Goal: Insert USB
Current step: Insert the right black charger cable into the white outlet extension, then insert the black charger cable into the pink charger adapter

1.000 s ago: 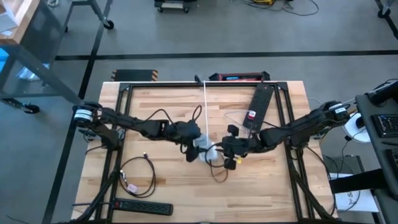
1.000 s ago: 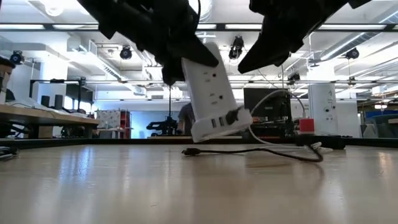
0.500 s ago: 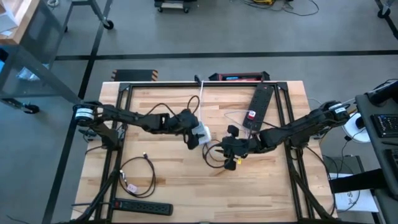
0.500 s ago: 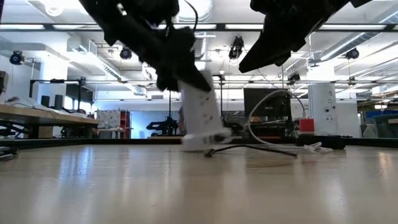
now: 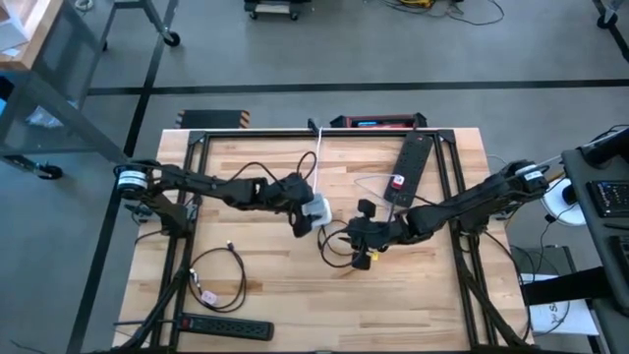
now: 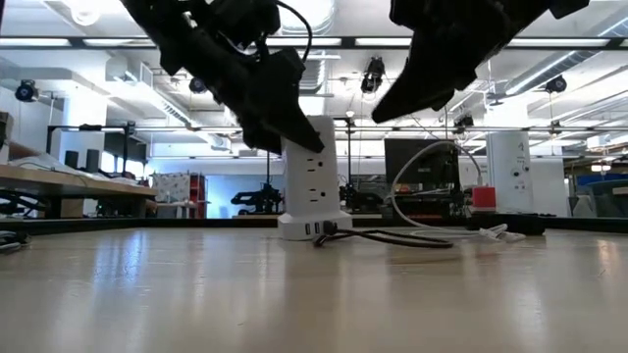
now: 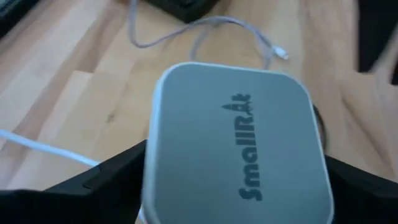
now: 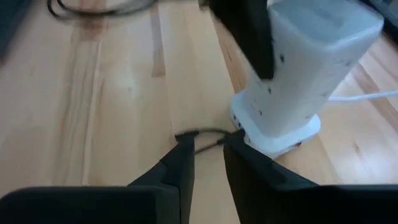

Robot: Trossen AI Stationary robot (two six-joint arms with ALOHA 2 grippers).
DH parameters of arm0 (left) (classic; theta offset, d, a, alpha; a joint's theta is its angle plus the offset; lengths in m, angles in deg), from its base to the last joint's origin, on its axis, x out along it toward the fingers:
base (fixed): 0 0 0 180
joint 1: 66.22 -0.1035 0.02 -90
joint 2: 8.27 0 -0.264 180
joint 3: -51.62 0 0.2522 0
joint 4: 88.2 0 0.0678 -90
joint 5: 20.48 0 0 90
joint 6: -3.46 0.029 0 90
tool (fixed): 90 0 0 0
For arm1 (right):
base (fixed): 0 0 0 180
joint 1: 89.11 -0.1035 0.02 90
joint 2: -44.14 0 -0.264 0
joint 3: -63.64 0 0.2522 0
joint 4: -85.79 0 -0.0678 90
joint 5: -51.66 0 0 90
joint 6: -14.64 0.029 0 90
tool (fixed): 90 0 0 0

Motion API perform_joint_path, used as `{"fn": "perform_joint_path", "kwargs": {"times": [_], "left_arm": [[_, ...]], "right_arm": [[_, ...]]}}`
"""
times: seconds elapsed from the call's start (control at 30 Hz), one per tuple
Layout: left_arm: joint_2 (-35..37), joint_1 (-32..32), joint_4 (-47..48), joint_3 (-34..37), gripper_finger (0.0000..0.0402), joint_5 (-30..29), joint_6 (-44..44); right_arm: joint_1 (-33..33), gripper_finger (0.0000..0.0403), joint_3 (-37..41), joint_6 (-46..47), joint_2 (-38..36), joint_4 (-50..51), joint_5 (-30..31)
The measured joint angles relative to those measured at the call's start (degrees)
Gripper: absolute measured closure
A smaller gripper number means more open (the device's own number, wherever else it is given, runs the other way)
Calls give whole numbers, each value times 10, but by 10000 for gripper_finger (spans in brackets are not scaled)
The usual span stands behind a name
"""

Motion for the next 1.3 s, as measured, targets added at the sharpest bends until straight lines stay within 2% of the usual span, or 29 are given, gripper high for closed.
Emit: {"fn": "perform_joint_path", "kwargs": {"times": [0.23, 0.47, 0.83, 1.03, 1.17, 1.3], "left_arm": [[16, 22, 157, -69, 52, 42, 15], [42, 55, 303, -126, 64, 18, -4], [102, 95, 323, -128, 77, -9, -16], [162, 107, 412, -125, 77, -44, -56], [201, 146, 502, -121, 79, -58, -121], [224, 218, 567, -102, 85, -46, -214]], "right_arm": [[0, 263, 0, -10, -3, -6, 0], [0, 190, 0, -30, -3, -39, 6], [-6, 104, 0, -24, 7, -61, 44], [-5, 87, -1, -6, 35, -65, 114], [-7, 88, -1, 2, 61, -90, 109], [-16, 89, -1, 10, 94, -137, 106]]}}
